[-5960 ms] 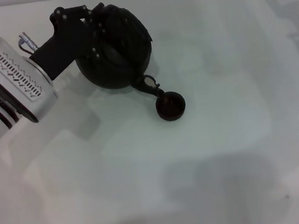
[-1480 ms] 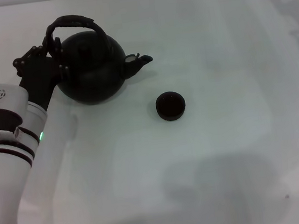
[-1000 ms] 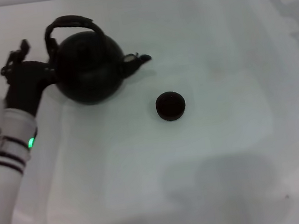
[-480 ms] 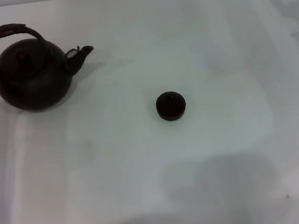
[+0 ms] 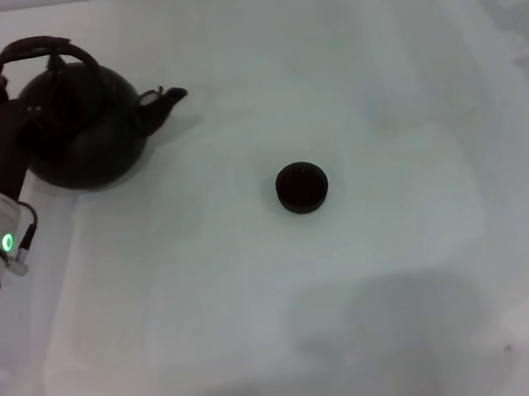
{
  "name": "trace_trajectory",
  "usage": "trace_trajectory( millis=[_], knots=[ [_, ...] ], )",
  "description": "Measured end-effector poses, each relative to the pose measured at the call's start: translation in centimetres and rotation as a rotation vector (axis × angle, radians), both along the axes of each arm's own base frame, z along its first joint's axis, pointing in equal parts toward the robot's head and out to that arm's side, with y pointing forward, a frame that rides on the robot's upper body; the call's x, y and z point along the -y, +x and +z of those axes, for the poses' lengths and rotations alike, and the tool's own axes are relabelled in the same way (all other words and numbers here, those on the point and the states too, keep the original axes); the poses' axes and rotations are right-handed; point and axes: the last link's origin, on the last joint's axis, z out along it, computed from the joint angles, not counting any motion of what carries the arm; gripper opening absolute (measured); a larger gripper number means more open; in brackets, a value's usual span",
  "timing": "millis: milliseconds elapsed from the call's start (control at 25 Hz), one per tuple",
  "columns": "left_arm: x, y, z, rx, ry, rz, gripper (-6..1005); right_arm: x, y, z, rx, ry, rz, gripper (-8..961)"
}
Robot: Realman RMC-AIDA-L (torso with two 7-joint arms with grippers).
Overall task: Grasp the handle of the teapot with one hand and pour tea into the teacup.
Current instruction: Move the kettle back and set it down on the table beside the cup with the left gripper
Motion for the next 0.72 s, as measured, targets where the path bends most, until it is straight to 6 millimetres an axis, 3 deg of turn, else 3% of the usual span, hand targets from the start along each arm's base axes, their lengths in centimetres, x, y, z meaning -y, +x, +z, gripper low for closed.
trace_trajectory(
  millis=[280,720],
  knots=[
    [0.0,0.3,-0.3,0.003,-0.008,-0.009,893,0.1,0.2,0.2,0.004,0.003,-0.003,827],
    [1.6,-0.8,0.4,0.007,0.031,0.005,892,-0.1,0.2,0.6,0.016,0.011,0.001,827]
  ],
)
